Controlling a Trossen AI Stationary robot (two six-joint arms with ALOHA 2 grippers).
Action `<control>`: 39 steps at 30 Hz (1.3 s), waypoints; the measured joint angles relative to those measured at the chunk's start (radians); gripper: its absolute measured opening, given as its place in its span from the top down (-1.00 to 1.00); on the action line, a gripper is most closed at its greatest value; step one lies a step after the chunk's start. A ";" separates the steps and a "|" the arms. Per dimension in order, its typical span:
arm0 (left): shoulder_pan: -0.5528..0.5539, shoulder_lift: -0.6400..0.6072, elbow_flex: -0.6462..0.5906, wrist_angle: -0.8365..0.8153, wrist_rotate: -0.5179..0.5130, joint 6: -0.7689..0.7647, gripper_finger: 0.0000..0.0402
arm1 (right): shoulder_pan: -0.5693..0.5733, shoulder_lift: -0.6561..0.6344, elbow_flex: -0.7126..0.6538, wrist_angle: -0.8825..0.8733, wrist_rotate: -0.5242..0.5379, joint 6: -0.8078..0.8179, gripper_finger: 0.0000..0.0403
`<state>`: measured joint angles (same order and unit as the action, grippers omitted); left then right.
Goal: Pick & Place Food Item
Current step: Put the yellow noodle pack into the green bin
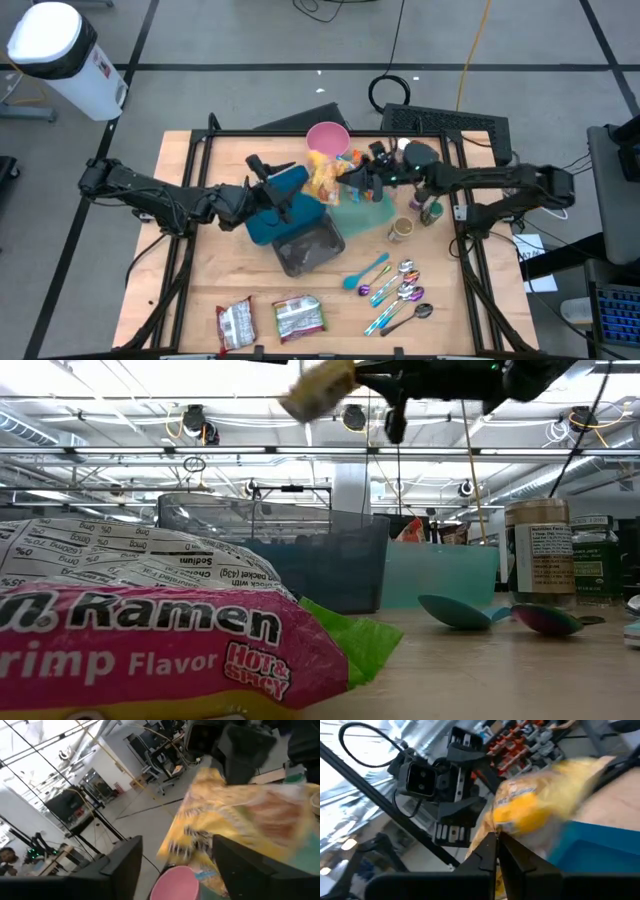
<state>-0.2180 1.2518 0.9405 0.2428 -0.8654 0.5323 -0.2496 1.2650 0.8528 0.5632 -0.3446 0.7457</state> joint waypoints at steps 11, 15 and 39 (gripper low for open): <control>0.002 0.000 0.000 -0.285 0.075 -0.402 -0.56 | -0.146 -0.093 0.290 -0.704 -0.079 -0.157 1.00; 0.011 0.000 0.000 -0.395 0.120 -0.512 -0.55 | -0.174 0.010 0.484 -0.973 -0.110 -0.272 1.00; 0.029 0.000 0.000 -0.504 0.143 -0.620 -0.49 | -0.203 0.448 0.629 -1.241 -0.052 -0.602 1.00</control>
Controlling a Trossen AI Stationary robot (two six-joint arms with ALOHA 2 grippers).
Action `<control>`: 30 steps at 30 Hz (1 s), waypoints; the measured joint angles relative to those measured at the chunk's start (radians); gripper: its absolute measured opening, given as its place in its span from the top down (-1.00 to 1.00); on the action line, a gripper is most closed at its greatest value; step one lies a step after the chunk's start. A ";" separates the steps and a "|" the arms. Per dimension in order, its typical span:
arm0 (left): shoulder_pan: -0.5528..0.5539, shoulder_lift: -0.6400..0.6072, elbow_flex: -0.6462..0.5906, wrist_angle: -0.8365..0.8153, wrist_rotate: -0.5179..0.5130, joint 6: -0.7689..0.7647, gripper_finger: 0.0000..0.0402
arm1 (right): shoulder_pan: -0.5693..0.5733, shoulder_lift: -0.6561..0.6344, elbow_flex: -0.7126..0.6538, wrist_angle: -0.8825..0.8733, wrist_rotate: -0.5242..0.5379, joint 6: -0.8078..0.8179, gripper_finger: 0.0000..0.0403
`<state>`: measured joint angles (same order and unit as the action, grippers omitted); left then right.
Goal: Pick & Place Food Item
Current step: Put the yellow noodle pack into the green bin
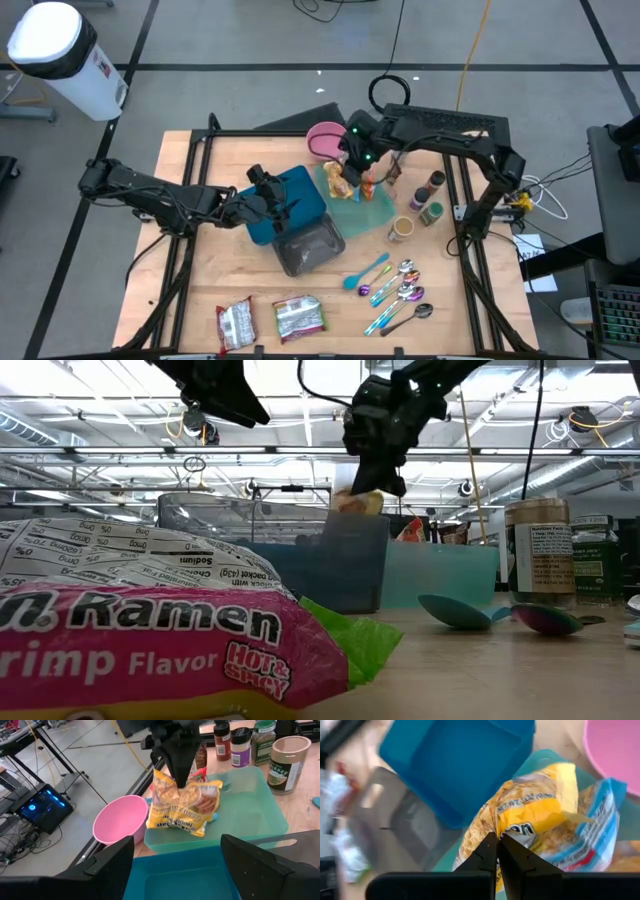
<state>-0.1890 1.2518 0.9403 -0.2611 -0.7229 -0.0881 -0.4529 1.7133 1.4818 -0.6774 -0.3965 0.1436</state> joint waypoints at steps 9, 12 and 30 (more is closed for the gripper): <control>0.000 0.000 0.000 -0.001 -0.001 0.001 -0.50 | 0.039 0.041 0.000 0.000 0.112 -0.081 1.00; 0.000 0.000 0.000 0.000 -0.001 0.008 -0.48 | 0.046 0.053 0.000 0.000 0.128 -0.111 1.00; 0.000 0.000 0.000 0.000 -0.001 0.014 -0.48 | 0.049 0.071 0.000 -0.075 0.187 -0.128 1.00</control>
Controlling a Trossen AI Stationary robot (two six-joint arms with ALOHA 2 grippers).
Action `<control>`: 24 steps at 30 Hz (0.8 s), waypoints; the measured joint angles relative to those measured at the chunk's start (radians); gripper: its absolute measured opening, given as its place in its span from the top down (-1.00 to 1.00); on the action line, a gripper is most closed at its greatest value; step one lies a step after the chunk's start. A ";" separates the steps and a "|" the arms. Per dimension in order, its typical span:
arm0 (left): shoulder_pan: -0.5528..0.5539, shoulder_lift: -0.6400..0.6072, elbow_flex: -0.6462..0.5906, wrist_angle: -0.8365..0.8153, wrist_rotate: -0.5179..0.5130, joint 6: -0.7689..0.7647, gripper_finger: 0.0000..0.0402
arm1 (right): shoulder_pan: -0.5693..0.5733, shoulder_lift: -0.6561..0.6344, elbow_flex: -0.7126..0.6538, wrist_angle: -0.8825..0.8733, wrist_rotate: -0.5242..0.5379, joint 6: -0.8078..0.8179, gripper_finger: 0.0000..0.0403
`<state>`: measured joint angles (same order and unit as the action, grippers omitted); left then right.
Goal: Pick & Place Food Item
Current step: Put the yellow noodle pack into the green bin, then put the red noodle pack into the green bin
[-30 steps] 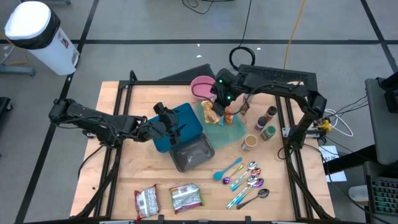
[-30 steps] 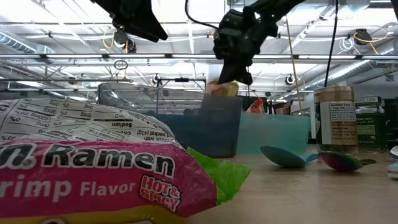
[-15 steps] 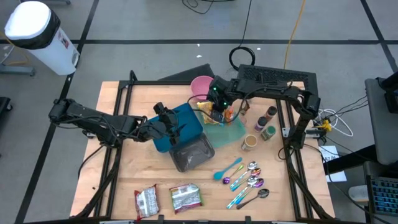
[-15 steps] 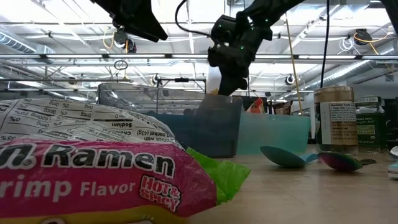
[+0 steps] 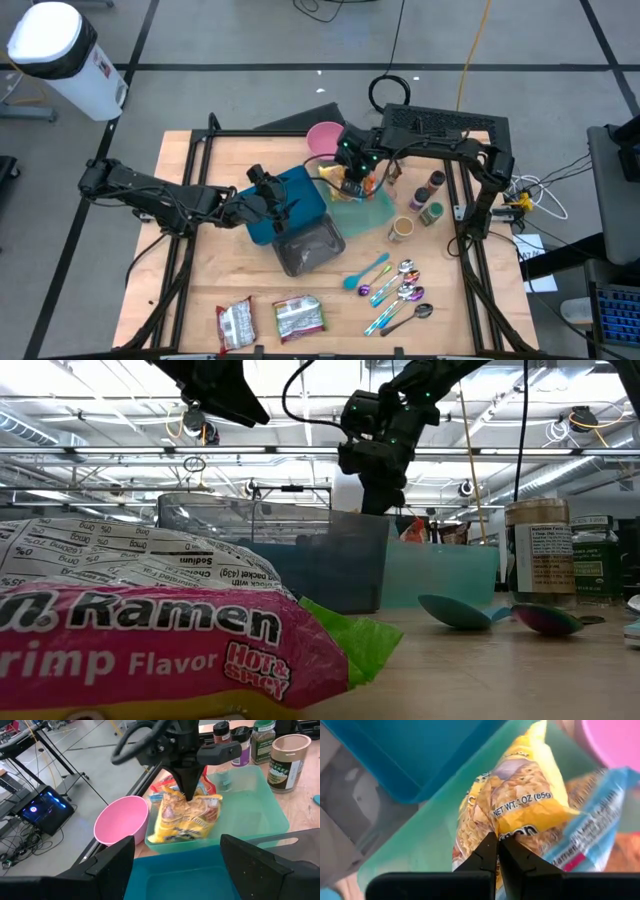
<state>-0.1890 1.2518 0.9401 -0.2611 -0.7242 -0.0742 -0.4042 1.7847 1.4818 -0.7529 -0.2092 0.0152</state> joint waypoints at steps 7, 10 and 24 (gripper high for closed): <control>0.006 0.000 0.000 0.003 0.000 0.012 -0.48 | 0.000 0.000 0.000 0.022 0.005 0.003 1.00; 0.018 0.000 0.000 0.003 0.000 0.008 -0.48 | 0.000 0.000 0.000 0.086 0.047 -0.004 1.00; 0.032 0.000 0.000 0.003 0.001 0.013 -0.48 | 0.000 0.000 0.000 0.216 0.083 -0.081 0.30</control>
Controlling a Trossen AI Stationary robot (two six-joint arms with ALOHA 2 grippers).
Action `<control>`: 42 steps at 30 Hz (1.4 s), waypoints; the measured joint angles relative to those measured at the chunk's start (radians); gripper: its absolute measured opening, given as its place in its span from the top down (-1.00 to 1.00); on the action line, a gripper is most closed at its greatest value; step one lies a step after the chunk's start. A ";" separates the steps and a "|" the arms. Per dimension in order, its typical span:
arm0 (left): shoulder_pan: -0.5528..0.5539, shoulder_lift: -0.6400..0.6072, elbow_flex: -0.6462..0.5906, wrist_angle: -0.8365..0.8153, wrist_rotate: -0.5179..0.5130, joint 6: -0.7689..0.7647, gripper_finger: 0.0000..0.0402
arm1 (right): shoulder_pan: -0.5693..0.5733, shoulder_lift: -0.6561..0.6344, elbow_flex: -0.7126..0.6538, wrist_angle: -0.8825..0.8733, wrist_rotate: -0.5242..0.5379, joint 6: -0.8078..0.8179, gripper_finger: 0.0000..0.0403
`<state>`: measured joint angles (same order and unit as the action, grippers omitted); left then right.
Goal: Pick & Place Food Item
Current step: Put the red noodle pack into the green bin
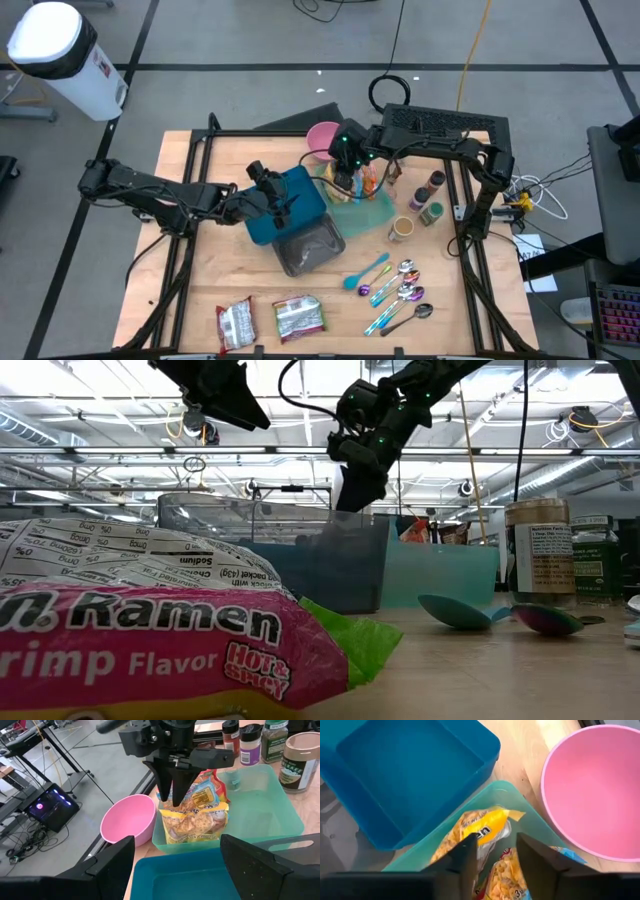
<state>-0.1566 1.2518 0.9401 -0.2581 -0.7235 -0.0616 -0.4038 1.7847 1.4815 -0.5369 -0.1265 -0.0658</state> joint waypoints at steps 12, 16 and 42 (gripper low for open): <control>0.000 0.000 0.000 0.000 0.000 -0.032 -0.48 | 0.020 -0.222 -0.001 -0.099 -0.001 0.099 -0.08; 0.000 0.000 0.000 0.000 0.002 -0.097 -0.48 | 0.068 -0.354 -0.016 -0.174 -0.003 0.132 -0.02; -0.142 -0.029 0.000 -0.043 0.368 -0.307 -0.48 | 0.544 -0.916 -0.880 0.917 -0.001 0.212 0.14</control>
<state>-0.2985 1.2228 0.9398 -0.3015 -0.3557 -0.3685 0.1398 0.8684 0.6015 0.3799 -0.1272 0.1459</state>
